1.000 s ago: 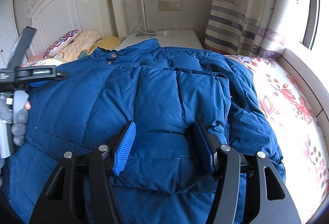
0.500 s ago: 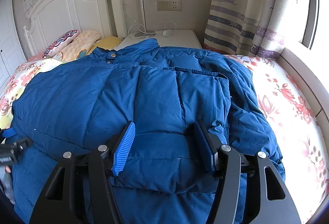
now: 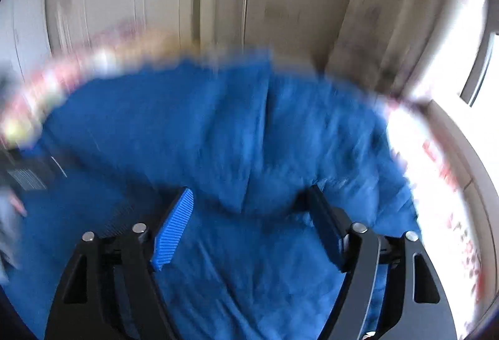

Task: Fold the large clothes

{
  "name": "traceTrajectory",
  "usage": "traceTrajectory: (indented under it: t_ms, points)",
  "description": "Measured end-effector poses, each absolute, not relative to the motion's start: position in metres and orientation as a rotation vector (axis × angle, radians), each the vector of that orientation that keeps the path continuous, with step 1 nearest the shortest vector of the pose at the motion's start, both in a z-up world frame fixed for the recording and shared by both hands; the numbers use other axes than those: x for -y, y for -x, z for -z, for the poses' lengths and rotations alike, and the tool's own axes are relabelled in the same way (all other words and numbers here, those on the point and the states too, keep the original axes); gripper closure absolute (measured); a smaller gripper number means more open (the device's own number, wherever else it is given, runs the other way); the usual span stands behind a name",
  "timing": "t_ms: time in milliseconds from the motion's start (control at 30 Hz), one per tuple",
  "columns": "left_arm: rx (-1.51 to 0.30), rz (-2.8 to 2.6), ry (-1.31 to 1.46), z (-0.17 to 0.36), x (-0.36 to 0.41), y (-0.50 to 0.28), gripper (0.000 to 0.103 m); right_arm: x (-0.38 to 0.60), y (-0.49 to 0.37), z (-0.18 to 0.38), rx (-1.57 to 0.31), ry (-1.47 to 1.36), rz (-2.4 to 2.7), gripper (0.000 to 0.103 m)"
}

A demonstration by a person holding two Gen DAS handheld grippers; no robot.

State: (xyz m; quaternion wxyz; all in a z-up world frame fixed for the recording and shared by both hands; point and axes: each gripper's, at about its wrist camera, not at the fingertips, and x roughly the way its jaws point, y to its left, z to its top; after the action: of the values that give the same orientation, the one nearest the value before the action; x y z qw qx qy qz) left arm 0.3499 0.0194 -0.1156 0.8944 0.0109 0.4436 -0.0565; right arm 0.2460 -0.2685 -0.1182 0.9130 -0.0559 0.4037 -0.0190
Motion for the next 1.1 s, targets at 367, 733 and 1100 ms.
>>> traceTrajectory:
  t_ms: [367, 733, 1100]
  points:
    - [-0.913, 0.120, -0.015, 0.115, -0.022, -0.347, 0.002, 0.268, -0.246, 0.117, -0.814, 0.113, 0.028, 0.021]
    - [-0.894, 0.222, -0.096, 0.100, -0.002, -0.280, 0.002, 0.259, -0.203, 0.108, -0.861, 0.099, -0.031, 0.015]
    - [-0.939, 0.094, -0.050, 0.115, -0.061, -0.250, 0.002, 0.310, -0.142, 0.119, -0.912, 0.113, 0.018, 0.015]
